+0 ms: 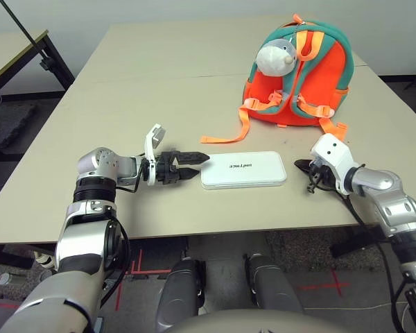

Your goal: Put the pencil case into the backpack and zip it.

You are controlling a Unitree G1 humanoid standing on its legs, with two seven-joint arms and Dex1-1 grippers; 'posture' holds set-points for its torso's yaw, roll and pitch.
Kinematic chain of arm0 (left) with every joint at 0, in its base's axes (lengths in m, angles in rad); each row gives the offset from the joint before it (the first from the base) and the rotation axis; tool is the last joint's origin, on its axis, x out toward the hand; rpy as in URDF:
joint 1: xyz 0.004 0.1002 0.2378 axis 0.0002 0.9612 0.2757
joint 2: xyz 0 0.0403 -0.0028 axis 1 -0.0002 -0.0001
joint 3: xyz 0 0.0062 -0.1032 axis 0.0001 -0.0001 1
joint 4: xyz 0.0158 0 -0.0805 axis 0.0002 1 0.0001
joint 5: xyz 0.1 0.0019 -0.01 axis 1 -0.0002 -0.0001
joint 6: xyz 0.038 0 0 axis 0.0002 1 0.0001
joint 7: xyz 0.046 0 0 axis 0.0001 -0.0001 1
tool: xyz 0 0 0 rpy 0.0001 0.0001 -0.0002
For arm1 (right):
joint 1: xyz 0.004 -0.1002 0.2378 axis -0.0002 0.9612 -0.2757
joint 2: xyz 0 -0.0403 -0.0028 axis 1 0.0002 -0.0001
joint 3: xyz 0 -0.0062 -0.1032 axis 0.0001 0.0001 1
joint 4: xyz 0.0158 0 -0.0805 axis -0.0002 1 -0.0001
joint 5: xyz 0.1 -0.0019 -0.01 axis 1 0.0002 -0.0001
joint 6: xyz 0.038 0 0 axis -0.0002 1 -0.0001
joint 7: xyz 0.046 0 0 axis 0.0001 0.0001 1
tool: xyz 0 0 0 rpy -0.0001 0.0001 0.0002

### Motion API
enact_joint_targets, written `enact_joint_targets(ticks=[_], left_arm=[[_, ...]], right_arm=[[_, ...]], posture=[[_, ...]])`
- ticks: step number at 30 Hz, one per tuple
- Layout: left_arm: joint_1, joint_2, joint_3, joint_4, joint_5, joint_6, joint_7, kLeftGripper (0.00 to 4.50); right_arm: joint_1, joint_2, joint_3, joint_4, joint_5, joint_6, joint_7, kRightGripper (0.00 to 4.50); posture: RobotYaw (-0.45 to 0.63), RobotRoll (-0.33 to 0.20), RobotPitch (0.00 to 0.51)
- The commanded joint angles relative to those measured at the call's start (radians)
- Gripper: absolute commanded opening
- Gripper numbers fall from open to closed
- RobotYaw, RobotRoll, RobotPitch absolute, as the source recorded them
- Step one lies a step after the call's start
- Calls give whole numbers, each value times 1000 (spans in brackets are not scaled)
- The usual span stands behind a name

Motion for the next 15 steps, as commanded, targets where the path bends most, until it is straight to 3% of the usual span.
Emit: enact_joint_targets(ticks=[1, 15], left_arm=[[11, -6, -22, 14, 26, 7, 6, 4500], [17, -12, -19, -20, 14, 47, 3, 4500]], right_arm=[[-4, 15, 20, -33, 12, 30, 19, 34], [-40, 138, 42, -127, 80, 173, 36, 34]], posture=[[-205, 0, 88], [-195, 0, 94]])
